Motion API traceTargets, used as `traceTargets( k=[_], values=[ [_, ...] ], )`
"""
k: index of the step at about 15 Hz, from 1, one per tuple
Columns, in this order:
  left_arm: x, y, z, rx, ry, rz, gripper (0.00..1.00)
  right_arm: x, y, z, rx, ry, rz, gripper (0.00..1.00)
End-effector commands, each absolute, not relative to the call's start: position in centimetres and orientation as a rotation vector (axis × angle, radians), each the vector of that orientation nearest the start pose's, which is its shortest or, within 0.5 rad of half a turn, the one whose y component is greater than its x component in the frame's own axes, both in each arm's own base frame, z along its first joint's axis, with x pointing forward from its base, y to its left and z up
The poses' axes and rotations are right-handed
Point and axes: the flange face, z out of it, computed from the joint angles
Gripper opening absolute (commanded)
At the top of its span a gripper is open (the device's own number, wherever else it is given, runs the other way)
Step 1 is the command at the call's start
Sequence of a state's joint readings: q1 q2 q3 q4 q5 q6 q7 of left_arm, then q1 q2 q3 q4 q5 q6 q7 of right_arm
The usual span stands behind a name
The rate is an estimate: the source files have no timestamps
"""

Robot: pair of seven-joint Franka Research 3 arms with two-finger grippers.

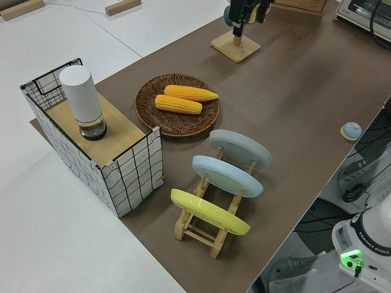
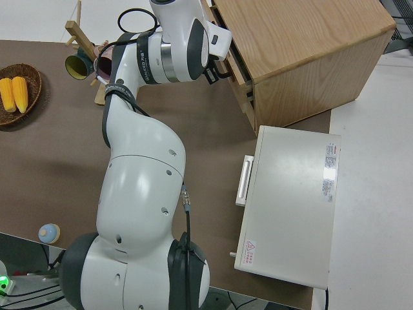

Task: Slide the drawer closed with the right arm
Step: 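Push the wooden drawer away from the robot with the right gripper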

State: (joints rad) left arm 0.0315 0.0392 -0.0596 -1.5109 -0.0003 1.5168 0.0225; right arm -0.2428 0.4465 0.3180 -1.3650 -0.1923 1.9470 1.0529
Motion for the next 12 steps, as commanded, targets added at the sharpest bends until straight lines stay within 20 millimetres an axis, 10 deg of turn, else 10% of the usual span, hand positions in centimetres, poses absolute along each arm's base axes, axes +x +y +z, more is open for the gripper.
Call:
traceTargets(
  k=[1,12],
  values=[
    [56.3,-1.4,63.0,-3.126,0.097,0.06,0.99,71.4,-2.3,49.6,-2.676,1.369,-0.292,0.0],
    [56.3,-1.4,62.9,-3.126,0.097,0.062,0.99,71.5,-5.9,49.4,-2.659,1.326,-0.303,0.0]
  ],
)
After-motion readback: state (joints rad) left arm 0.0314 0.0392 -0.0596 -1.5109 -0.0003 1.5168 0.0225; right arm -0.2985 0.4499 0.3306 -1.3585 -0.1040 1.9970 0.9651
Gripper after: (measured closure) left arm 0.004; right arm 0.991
